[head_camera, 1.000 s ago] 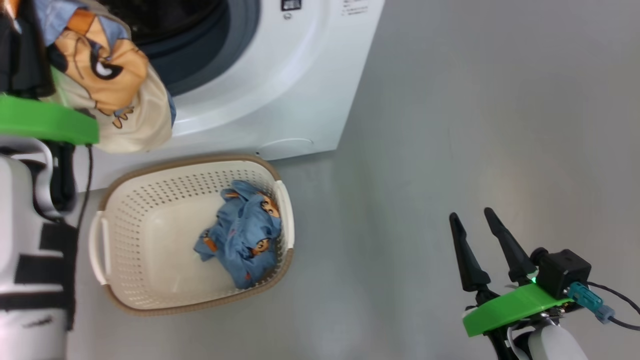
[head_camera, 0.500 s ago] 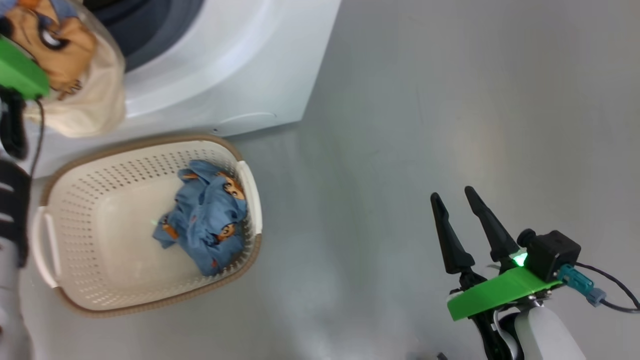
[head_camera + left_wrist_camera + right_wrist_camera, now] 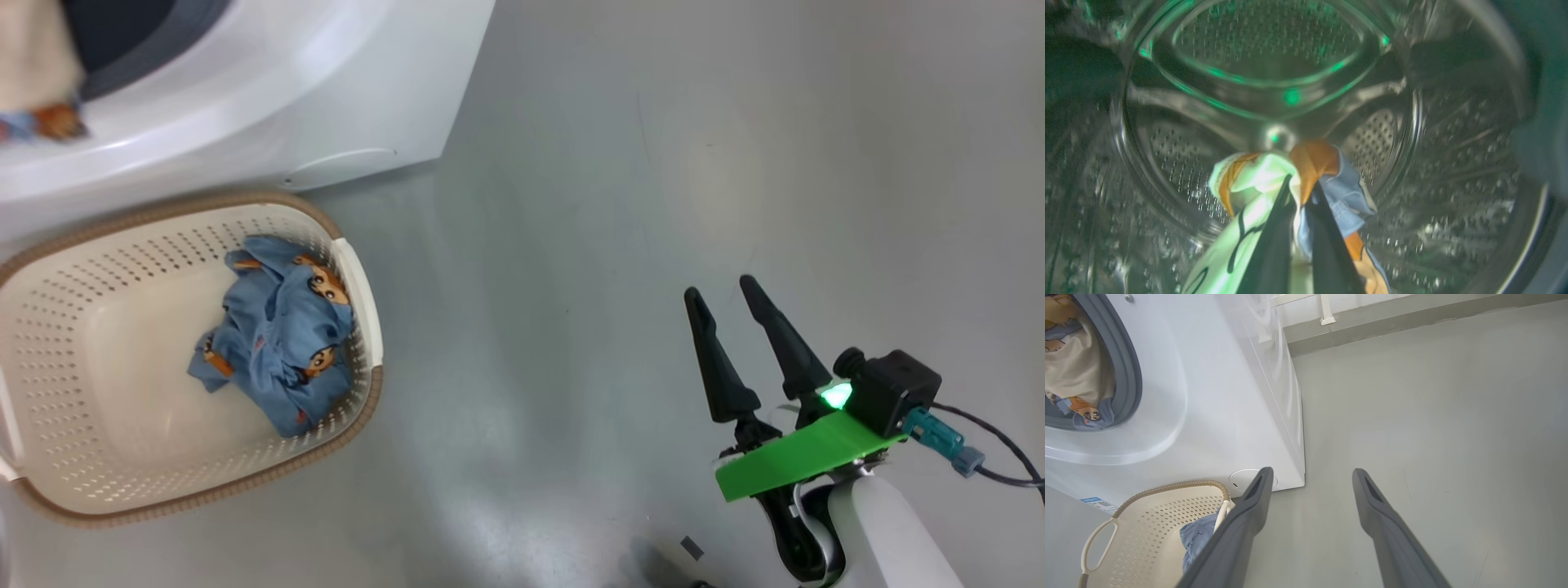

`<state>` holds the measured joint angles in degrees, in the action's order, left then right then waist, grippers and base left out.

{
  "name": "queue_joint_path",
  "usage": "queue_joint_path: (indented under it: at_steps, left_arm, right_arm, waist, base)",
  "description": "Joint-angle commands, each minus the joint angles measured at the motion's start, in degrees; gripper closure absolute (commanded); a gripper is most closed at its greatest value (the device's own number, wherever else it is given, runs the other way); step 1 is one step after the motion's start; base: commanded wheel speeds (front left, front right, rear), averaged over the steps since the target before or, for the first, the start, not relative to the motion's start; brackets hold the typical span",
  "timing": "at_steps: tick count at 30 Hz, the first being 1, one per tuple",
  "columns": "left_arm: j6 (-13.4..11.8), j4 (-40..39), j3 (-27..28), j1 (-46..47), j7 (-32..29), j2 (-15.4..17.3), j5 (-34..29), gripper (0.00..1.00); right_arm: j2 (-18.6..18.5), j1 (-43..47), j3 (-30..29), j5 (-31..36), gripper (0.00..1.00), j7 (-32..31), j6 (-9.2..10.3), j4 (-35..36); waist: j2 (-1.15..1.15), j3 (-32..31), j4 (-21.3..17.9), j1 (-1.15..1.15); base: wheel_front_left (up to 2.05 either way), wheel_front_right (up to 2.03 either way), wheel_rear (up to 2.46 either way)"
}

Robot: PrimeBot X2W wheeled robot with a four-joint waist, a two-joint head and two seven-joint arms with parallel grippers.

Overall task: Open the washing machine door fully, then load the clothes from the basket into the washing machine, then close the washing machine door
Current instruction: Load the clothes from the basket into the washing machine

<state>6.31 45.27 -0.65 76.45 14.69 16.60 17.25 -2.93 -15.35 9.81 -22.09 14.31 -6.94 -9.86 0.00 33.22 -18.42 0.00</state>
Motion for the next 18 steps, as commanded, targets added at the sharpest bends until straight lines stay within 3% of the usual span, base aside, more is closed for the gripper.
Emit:
queue_joint_path:
  at_steps: [1,5,6,7,8,13,18]
  left_arm:
    - [-0.1,-4.5,1.6,0.4,0.3,2.4,-1.7,1.00]
    - [0.1,-8.3,4.8,-2.3,0.3,1.4,-3.7,1.00]
    - [0.2,-7.4,5.2,-3.2,0.3,1.0,-3.8,0.86]
    - [0.2,-5.1,5.6,-4.0,0.3,0.7,-3.7,0.58]
    - [0.3,-3.5,5.5,-4.4,0.3,0.7,-4.1,0.01]
    - [0.6,2.6,5.8,-5.0,0.3,0.8,-4.9,0.00]
    - [0.8,3.7,6.5,-5.2,0.3,0.8,-5.1,0.00]
  right_arm:
    - [0.0,-0.3,1.3,-1.1,0.00,0.7,-0.55,1.6]
    - [0.0,-0.6,1.5,-1.6,0.00,0.7,-0.55,1.8]
    - [0.0,-0.6,1.5,-1.7,0.00,0.7,-0.55,1.8]
    - [0.0,-0.5,1.5,-1.8,0.00,0.7,-0.55,1.8]
    - [0.0,-0.5,1.6,-1.9,0.00,0.7,-0.55,1.8]
    - [0.0,-0.4,1.8,-2.2,0.00,0.7,-0.55,1.8]
    - [0.0,-0.7,1.7,-2.1,0.00,0.7,-0.55,1.7]
  waist:
    - [0.00,0.8,-0.5,0.00]
    - [0.00,1.3,-0.6,0.00]
    - [0.00,1.3,-0.6,0.00]
    - [0.00,1.2,-0.5,0.00]
    - [0.00,1.2,-0.5,0.00]
    - [0.00,1.2,-0.3,0.00]
    - [0.00,1.2,0.0,0.00]
  base:
    - [0.00,0.00,0.00]
    - [0.00,0.00,0.00]
    - [0.00,0.00,0.00]
    - [0.00,0.00,0.00]
    - [0.00,0.00,0.00]
    - [0.00,0.00,0.00]
    - [0.00,0.00,0.00]
